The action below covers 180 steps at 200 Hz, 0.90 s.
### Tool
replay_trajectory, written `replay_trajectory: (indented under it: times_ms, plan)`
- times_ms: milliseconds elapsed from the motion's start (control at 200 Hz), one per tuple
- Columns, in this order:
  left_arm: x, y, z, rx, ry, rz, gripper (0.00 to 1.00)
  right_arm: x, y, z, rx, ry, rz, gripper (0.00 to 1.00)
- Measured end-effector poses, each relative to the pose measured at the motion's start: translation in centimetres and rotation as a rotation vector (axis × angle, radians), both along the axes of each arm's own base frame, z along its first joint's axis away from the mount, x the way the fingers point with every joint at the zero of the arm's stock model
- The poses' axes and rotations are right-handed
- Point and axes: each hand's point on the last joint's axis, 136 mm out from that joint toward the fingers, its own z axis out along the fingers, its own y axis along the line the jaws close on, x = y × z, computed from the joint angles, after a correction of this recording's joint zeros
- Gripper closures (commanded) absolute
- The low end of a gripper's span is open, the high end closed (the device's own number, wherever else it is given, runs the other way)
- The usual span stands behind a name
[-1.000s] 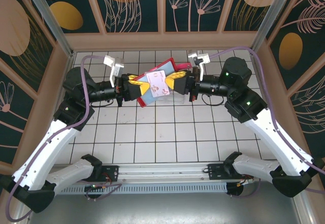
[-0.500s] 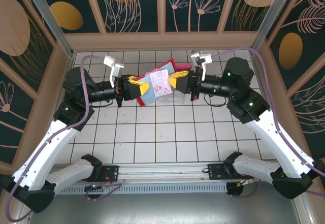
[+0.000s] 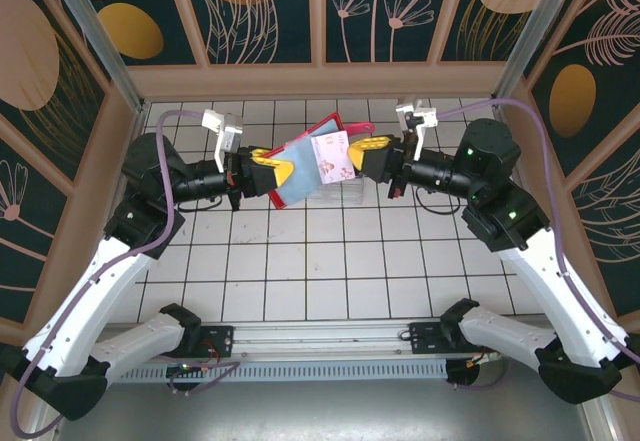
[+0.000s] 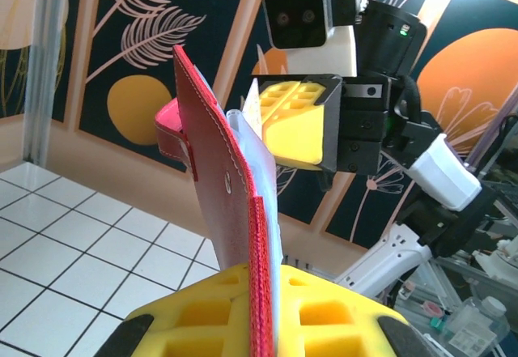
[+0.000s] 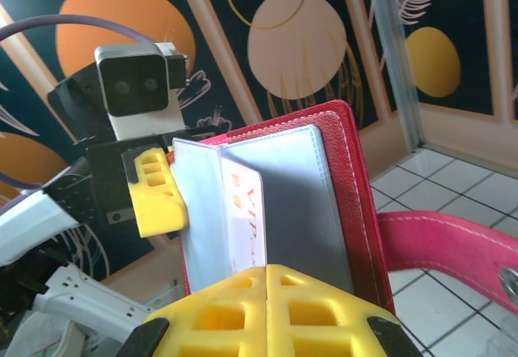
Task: Take the credit cards out of the card holder
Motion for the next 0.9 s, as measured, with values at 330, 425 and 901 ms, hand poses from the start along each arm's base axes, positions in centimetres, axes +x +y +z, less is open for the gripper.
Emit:
replay_trajectory:
  times_ms: [330,425,901]
  plan:
    - [2.7,0.7,-2.9,0.102,0.028,0.163,1.0,1.3,-1.8,-0.9,-0.087,-0.051,-0.137,1.0]
    - [3.9,1.3,-4.1,0.149,0.043,0.247,1.0,1.8,-2.1,-1.3,-0.122,-0.077,-0.17,1.0]
    - [8.9,10.5,-7.4,0.368,0.013,0.874,1.0,8.4,0.5,-9.7,-0.549,-0.262,-0.137,1.0]
